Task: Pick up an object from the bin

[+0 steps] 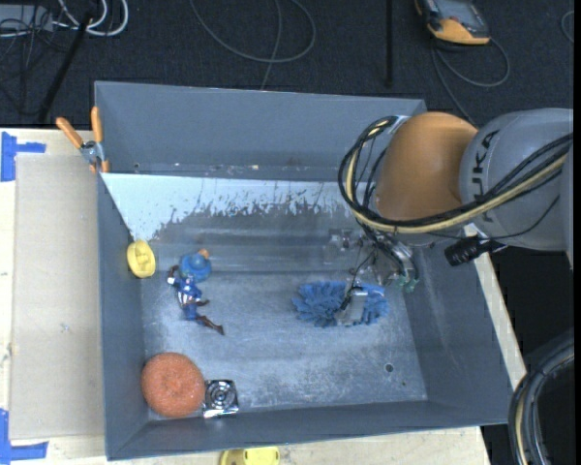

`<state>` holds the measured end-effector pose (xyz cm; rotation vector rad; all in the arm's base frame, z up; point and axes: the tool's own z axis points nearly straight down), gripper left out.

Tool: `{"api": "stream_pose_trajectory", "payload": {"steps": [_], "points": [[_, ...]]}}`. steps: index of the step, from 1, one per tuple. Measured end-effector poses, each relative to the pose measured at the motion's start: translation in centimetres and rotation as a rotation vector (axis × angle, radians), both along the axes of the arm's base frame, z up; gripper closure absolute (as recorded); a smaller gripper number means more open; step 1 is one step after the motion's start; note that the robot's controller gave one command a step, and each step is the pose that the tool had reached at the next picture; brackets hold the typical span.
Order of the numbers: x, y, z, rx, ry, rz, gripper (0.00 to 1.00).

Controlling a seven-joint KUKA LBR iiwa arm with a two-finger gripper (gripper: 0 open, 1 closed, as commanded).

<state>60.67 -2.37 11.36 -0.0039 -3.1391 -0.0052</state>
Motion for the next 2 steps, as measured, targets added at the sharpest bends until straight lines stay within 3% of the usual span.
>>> {"api": "stream_pose_trajectory", "payload": {"steps": [1,2], "points": [[1.26,-1.21,-4.03,-0.002,-0.003,-0.063,0.00],[1.31,-1.40,-4.86,-0.002,-0.010,-0.081,1.00]]}}
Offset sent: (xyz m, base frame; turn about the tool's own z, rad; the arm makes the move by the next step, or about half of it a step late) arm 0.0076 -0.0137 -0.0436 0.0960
